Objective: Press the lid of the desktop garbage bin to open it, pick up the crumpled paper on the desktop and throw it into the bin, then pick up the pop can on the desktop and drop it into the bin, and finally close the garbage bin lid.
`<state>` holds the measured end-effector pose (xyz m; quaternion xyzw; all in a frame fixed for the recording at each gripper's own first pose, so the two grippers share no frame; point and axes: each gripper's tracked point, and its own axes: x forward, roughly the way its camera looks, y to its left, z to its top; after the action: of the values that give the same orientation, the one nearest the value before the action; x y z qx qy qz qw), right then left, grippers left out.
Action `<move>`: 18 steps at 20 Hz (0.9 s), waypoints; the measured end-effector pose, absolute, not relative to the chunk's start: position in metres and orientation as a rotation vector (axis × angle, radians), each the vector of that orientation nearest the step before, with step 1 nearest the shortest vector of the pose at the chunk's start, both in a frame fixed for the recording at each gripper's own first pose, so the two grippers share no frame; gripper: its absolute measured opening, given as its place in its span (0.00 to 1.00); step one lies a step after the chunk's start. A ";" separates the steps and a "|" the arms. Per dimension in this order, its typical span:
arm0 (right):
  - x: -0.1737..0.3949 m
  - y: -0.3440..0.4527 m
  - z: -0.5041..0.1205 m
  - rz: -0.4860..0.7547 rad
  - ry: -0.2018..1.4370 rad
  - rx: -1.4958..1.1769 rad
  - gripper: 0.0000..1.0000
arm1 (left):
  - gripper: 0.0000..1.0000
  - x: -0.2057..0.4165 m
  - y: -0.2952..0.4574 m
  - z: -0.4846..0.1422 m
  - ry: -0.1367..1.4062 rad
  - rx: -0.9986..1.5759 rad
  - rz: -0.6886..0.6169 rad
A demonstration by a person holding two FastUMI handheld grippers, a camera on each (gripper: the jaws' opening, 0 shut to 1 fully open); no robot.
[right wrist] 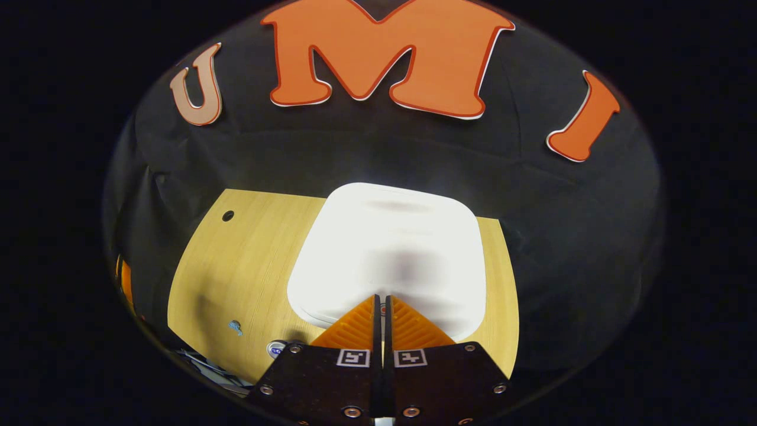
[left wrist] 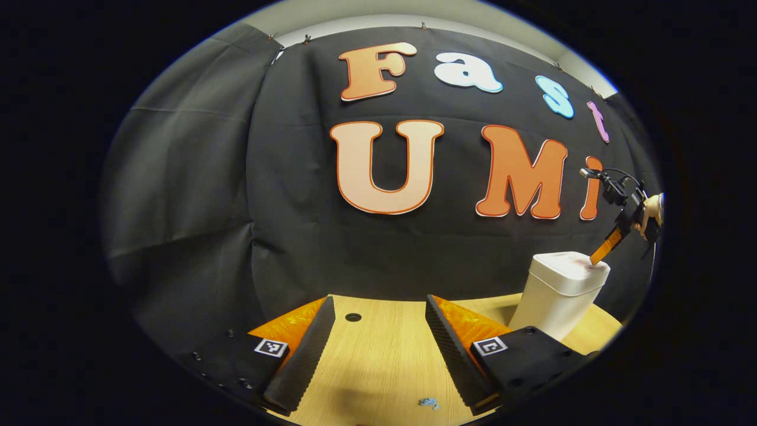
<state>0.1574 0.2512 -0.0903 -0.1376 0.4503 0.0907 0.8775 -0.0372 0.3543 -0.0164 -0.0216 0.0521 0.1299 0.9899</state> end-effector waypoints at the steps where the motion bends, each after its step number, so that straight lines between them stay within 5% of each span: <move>1: 0.157 0.249 -0.093 0.182 0.944 -0.296 0.01 | 0.98 -0.037 0.355 -0.018 0.110 -0.047 0.260; 18: 0.159 0.237 -0.086 0.161 0.902 -0.284 0.01 | 0.98 -0.054 0.369 -0.014 0.103 0.000 0.277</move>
<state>0.1590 0.2368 -0.0863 -0.1364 0.4340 0.0775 0.8872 -0.0536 0.3685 -0.0145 0.0001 0.0515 0.1382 0.9891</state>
